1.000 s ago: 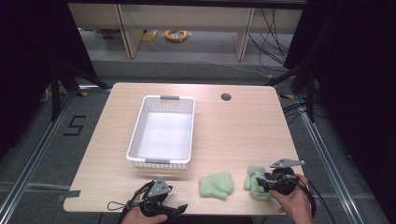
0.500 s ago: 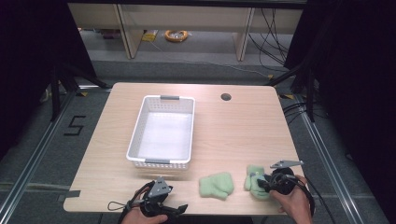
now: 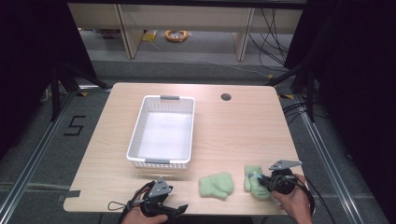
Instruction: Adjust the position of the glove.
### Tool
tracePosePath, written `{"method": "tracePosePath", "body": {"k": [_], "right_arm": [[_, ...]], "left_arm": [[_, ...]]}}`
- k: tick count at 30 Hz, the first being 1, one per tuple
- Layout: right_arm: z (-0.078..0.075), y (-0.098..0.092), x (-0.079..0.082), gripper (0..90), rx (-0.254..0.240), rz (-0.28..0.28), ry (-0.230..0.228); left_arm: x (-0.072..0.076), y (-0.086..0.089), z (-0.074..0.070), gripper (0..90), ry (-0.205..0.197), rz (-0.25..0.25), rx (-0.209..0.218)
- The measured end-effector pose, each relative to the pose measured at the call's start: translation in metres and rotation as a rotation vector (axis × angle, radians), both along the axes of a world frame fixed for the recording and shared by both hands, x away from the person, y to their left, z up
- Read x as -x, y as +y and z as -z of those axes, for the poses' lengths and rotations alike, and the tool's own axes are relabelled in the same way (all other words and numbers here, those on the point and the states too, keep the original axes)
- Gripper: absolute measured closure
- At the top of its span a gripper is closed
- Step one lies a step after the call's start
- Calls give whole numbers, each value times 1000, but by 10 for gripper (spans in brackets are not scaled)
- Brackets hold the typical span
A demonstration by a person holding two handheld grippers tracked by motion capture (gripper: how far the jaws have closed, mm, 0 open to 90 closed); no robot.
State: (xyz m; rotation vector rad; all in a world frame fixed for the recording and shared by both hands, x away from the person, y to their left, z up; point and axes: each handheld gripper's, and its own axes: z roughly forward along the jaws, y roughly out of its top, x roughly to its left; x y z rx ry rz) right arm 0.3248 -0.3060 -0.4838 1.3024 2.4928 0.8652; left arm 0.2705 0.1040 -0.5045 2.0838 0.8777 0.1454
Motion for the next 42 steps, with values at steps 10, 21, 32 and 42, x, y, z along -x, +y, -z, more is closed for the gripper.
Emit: {"method": "tracePosePath", "body": {"k": [10,21,32,42], "right_arm": [[-34,18,11,847,-60,-110,-108],[-56,67,17,846,-121,-354,-138],[-39,100,-4,843,-102,-486,-27],[-22,120,-19,828,-67,-581,25]], "left_arm": [[-3,1,-5,157,-28,7,10],[-9,-6,-21,167,-52,2,63],[-32,-30,-30,255,-42,42,117],[-61,-51,-21,409,-4,65,93]]}}
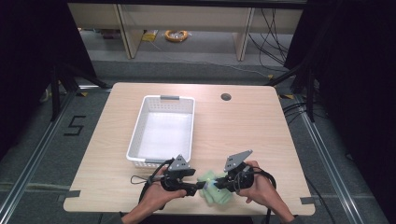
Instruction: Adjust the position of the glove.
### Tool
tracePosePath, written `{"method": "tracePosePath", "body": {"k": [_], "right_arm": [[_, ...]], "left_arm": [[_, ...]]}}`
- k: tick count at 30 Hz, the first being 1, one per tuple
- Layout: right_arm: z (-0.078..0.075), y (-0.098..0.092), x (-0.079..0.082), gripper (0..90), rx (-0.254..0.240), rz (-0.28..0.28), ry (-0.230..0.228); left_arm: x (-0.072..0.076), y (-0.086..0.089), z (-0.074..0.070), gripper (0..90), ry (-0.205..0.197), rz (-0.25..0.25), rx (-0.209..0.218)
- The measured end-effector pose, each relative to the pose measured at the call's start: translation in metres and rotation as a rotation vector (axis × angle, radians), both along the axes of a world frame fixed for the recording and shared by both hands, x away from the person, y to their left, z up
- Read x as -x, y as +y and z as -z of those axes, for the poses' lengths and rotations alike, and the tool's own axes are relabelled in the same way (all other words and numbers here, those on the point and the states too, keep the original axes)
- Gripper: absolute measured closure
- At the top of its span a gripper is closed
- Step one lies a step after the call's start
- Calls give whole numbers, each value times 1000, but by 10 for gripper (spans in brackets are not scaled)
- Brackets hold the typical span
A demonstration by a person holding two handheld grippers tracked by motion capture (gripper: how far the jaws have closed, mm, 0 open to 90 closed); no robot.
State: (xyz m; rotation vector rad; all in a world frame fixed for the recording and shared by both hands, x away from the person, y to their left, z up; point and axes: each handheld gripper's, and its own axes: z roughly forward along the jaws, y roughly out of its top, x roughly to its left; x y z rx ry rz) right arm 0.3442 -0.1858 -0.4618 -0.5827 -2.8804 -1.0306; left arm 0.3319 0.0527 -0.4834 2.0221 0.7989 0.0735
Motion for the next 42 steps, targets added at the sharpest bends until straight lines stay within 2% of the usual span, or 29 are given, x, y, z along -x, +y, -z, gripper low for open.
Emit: {"method": "tracePosePath", "body": {"k": [2,5,8,9,10,11,16,17,19,20,23,24,25,26,27,28,29,30,31,33,34,37,39,40,42], "right_arm": [[2,-1,-2,816,-6,-2,-17],[6,-5,0,771,-17,24,-11],[10,-9,1,688,-46,56,-29],[9,-11,2,651,-43,78,-17],[9,-12,4,633,-54,100,-22],[8,-14,5,628,-51,102,-27],[-2,-27,23,604,-41,205,-65],[-1,-29,28,603,-52,231,-67],[-1,-36,37,603,-30,255,-44],[2,-38,41,604,-52,280,-48],[8,-41,50,602,-27,305,-30],[8,-41,51,601,-9,306,-27],[11,-40,51,602,-1,290,-38],[12,-39,52,608,4,296,-24],[12,-37,53,618,18,300,-17],[13,-35,54,641,30,301,0],[14,-35,53,671,33,286,-22],[14,-35,53,700,57,283,-19],[14,-35,53,741,66,279,-18],[16,-34,52,805,64,283,-38],[16,-35,52,825,68,282,-26],[12,-36,52,848,77,272,-41],[9,-37,52,851,49,273,-68],[4,-38,53,852,53,272,-62],[-1,-40,51,854,26,260,-79]], "left_arm": [[-4,-1,3,417,13,8,-18],[-8,-2,8,435,43,2,-8],[-10,-2,10,445,53,3,-5],[-10,-2,11,449,72,3,-1],[-10,-1,11,453,61,2,-10],[-10,-1,11,456,72,-4,-2],[-10,-1,11,480,74,15,-4],[-8,-3,11,487,88,8,7],[-8,-3,11,498,91,11,2],[-9,-3,11,513,72,23,-12],[-9,-4,12,550,74,20,-16],[-8,-5,12,562,83,16,-12],[-8,-5,12,577,72,24,-22],[-9,-5,13,591,54,23,-28],[-7,-6,13,606,60,16,-28],[-6,-7,14,621,72,16,-31],[-7,-7,15,637,62,22,-35],[-7,-7,15,655,49,32,-44],[-6,-7,15,678,59,20,-38],[-7,-6,14,746,41,26,-50],[-7,-5,13,778,32,26,-53],[-6,-4,11,838,11,35,-62],[-4,-4,10,851,25,48,-54],[-2,-5,9,854,32,42,-33],[1,-4,8,859,43,36,-20]]}}
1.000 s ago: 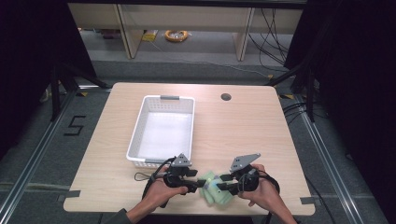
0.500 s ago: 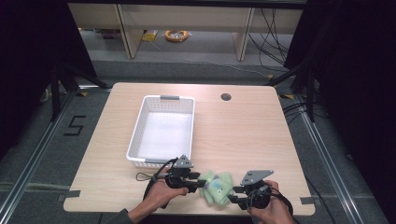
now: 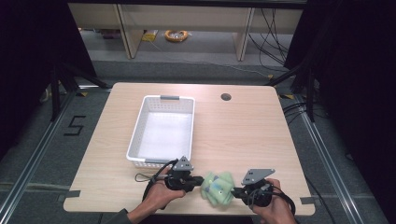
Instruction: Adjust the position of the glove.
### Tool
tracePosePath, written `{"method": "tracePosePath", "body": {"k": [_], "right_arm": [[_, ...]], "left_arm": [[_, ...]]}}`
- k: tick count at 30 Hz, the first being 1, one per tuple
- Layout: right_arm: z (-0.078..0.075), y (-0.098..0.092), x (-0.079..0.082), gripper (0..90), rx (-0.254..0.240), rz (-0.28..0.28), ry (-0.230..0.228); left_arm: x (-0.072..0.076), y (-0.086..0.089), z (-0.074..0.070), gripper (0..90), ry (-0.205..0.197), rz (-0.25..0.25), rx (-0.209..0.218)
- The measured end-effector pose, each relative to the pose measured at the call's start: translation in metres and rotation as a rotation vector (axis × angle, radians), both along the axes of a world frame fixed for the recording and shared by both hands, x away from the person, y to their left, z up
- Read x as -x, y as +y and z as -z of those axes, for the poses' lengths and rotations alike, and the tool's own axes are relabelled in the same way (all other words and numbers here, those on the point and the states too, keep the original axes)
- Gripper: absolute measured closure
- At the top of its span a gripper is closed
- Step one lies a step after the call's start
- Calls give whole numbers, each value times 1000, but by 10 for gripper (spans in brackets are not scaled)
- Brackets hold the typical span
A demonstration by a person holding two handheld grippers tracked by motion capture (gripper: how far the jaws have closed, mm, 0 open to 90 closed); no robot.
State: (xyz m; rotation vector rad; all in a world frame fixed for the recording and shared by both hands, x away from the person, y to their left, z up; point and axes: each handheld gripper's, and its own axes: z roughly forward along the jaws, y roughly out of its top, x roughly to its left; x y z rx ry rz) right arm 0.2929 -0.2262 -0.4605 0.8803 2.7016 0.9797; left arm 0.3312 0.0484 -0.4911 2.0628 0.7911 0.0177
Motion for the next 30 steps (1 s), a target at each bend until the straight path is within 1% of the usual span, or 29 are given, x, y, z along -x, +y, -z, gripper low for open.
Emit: {"method": "tracePosePath", "body": {"k": [1,2,3,4,5,6,7,8,10,11,12,13,14,15,16,17,18,19,20,21,22,23,24,25,26,27,28,29,30], "right_arm": [[-4,-2,0,854,-8,18,12],[-8,-3,-2,854,-22,14,-8],[-9,-4,-3,854,-36,18,-12],[-12,-6,-5,855,-48,22,-18],[-15,-8,-7,855,-52,27,-19],[-19,-10,-11,855,-60,30,-24],[-21,-12,-15,855,-65,24,-23],[-22,-14,-20,855,-74,21,-17],[-23,-15,-29,854,-89,-8,12],[-22,-14,-33,854,-85,-17,17],[-20,-13,-38,854,-68,-25,36],[-18,-11,-40,854,-56,-17,43],[-14,-8,-43,854,-56,-14,66],[-12,-8,-46,854,-43,-20,77],[-9,-7,-49,853,-50,-7,74],[-7,-7,-53,853,-41,-12,83],[-4,-6,-55,852,-55,1,90],[-2,-7,-59,850,-58,-5,86],[-1,-6,-60,848,-49,-2,111],[1,-7,-63,845,-43,-16,105],[2,-6,-63,841,-40,-8,120],[4,-5,-63,835,-43,-6,114],[5,-5,-63,829,-35,-4,118],[6,-6,-64,824,-27,-8,106],[6,-6,-63,814,-29,14,113],[8,-6,-63,793,-37,26,100],[7,-8,-64,759,-37,21,101],[8,-8,-63,724,-57,64,103],[7,-9,-62,681,-59,85,112]], "left_arm": [[2,2,-2,861,13,3,15],[4,2,-3,863,15,2,26],[6,4,-6,864,14,18,32],[8,4,-9,864,19,29,46],[12,5,-11,864,36,23,69],[15,5,-13,864,48,27,86],[18,6,-14,864,53,35,94],[21,5,-14,865,73,30,114],[26,4,-12,864,82,33,106],[28,3,-9,864,84,38,105],[28,1,-8,864,79,39,105],[27,1,-6,864,90,39,97],[26,1,-5,863,91,40,96],[24,1,-2,863,96,32,93],[24,1,0,862,107,24,86],[24,1,2,862,113,20,86],[24,1,5,862,123,26,87],[23,1,6,862,124,32,74],[24,0,8,861,131,27,84],[24,0,9,860,137,28,73],[24,0,10,859,136,28,73],[24,-1,10,856,136,27,73],[24,0,10,855,130,26,65],[24,0,10,851,127,15,69],[23,1,11,846,126,23,63],[24,1,12,835,134,18,66],[23,2,13,806,141,19,65],[24,2,13,768,149,7,72],[24,3,13,734,159,2,82]]}}
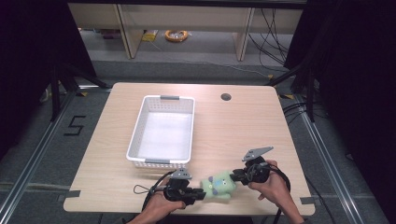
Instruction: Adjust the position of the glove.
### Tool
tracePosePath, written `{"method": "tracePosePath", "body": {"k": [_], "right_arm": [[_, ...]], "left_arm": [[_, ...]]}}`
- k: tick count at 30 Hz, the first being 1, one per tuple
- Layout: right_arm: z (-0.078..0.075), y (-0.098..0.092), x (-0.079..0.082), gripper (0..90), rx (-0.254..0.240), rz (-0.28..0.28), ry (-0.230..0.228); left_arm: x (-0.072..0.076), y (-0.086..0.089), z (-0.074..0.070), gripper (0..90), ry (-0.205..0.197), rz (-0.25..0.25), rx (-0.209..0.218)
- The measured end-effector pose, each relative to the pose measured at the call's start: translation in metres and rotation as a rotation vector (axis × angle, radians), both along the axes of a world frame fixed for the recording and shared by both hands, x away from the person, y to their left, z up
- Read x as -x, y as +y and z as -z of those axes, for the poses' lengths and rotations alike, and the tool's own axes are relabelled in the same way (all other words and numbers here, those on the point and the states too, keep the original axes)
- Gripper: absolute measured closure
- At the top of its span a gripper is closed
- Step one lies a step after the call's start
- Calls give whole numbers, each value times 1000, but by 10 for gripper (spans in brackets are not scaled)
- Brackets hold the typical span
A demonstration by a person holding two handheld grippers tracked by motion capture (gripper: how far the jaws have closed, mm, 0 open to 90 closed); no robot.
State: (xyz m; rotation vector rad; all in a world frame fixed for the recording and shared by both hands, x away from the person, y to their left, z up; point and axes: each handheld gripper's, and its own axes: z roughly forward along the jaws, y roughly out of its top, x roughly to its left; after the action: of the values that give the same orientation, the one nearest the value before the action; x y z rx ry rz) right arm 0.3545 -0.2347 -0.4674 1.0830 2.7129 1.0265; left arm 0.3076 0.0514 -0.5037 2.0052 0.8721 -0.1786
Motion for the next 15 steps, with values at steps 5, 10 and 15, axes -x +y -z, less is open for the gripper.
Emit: {"method": "tracePosePath", "body": {"k": [5,10,15], "right_arm": [[-7,-8,7,570,-44,123,-8],[-10,-7,16,451,-89,135,9],[-5,2,17,418,-116,164,64]], "left_arm": [[-3,9,-9,540,-24,-82,1],[-6,8,-7,430,3,-132,-10],[-8,0,-3,383,27,-148,-28]]}}
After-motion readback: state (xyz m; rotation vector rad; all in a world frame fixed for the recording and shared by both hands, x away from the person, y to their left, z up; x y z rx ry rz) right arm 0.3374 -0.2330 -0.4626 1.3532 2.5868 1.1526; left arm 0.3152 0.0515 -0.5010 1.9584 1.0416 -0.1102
